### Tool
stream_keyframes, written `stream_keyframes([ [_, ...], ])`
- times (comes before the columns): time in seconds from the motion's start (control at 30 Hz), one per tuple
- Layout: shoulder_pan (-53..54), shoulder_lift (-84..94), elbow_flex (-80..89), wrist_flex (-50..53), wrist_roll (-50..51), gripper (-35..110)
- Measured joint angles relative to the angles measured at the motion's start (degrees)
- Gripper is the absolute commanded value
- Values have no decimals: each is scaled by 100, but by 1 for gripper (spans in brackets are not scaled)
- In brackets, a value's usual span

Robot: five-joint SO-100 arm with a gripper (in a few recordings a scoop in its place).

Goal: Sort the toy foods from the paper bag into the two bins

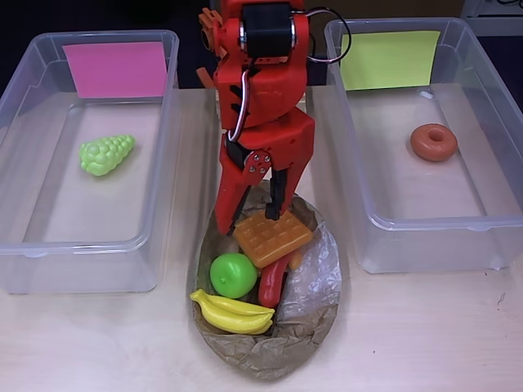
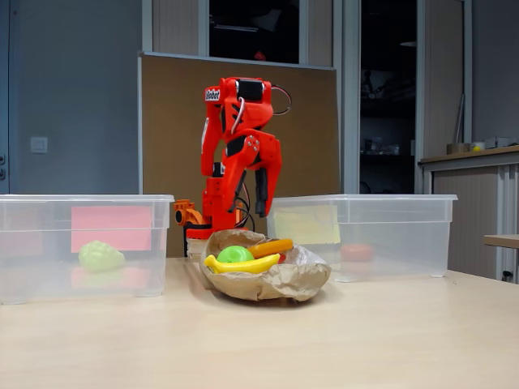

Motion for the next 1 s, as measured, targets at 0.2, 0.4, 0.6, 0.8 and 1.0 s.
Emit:
stream_keyframes([
  [0.2, -554, 9, 141, -114, 1081, 36],
  [0.4, -817, -176, 141, -554, 1037, 42],
  [0.6, -914, -290, 246, -686, 896, 42],
  [0.8, -1011, -290, 712, -1002, 914, 46],
  [1.0, -984, -308, 949, -1257, 896, 43],
])
